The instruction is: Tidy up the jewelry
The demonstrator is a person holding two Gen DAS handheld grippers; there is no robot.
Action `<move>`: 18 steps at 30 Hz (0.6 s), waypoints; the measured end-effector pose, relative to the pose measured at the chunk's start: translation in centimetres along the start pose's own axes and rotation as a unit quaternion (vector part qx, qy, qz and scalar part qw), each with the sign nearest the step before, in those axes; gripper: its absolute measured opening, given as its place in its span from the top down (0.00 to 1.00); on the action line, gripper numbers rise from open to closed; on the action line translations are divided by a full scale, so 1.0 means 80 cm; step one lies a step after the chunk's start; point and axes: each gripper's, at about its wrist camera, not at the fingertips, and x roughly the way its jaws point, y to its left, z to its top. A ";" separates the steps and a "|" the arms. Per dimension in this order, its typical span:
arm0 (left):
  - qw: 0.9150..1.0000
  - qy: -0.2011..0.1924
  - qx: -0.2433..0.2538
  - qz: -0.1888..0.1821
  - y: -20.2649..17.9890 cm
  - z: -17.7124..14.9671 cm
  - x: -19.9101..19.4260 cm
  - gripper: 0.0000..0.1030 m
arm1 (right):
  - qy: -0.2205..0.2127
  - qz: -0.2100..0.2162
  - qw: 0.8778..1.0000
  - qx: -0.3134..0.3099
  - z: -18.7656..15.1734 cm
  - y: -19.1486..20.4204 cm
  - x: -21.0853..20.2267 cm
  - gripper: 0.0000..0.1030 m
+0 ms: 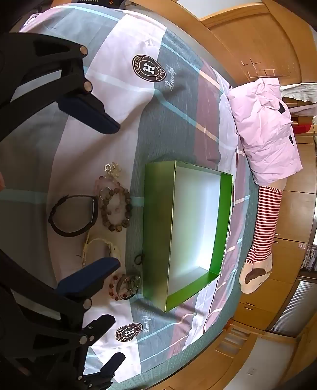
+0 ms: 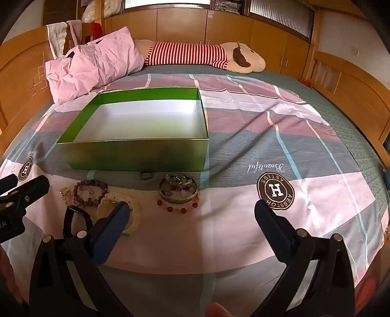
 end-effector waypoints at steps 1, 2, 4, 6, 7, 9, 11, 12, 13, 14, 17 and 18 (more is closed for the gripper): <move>1.000 0.000 0.000 0.000 0.000 0.000 0.000 0.02 | -0.001 0.000 1.000 0.000 0.000 0.000 0.000 0.01; 1.000 0.000 0.000 0.001 0.000 0.000 0.000 0.02 | -0.001 0.000 1.000 0.001 0.000 0.000 -0.001 0.01; 1.000 0.001 0.000 0.001 0.000 0.000 0.000 0.02 | 0.000 -0.001 1.000 -0.001 0.000 0.001 -0.001 0.01; 1.000 0.001 0.000 0.001 0.000 0.000 0.000 0.02 | 0.001 -0.001 1.000 -0.001 0.000 0.002 -0.001 0.01; 1.000 0.001 0.000 0.001 0.001 0.000 0.000 0.02 | 0.002 -0.001 1.000 -0.001 0.000 0.002 0.000 0.01; 1.000 0.000 0.001 0.004 0.000 0.000 0.001 0.02 | 0.002 -0.001 1.000 -0.002 0.000 -0.005 0.003 0.01; 1.000 0.001 0.002 0.004 0.002 0.001 0.003 0.02 | 0.001 -0.002 1.000 -0.002 0.002 -0.004 0.002 0.01; 1.000 0.001 0.002 0.005 0.002 0.001 0.004 0.02 | 0.000 -0.003 1.000 -0.002 0.004 0.000 -0.001 0.01; 1.000 0.001 0.003 0.005 0.001 0.000 0.003 0.02 | -0.001 -0.004 1.000 -0.003 0.003 0.003 -0.002 0.01; 1.000 0.000 0.003 0.006 0.000 0.000 0.002 0.02 | -0.002 -0.004 1.000 -0.003 0.001 0.001 -0.002 0.01; 1.000 0.001 0.004 0.007 0.001 -0.002 0.004 0.02 | -0.002 -0.003 1.000 -0.002 0.000 0.004 -0.002 0.01; 1.000 0.001 0.004 0.007 0.000 -0.002 0.004 0.02 | -0.002 -0.003 1.000 -0.002 0.000 0.004 -0.002 0.01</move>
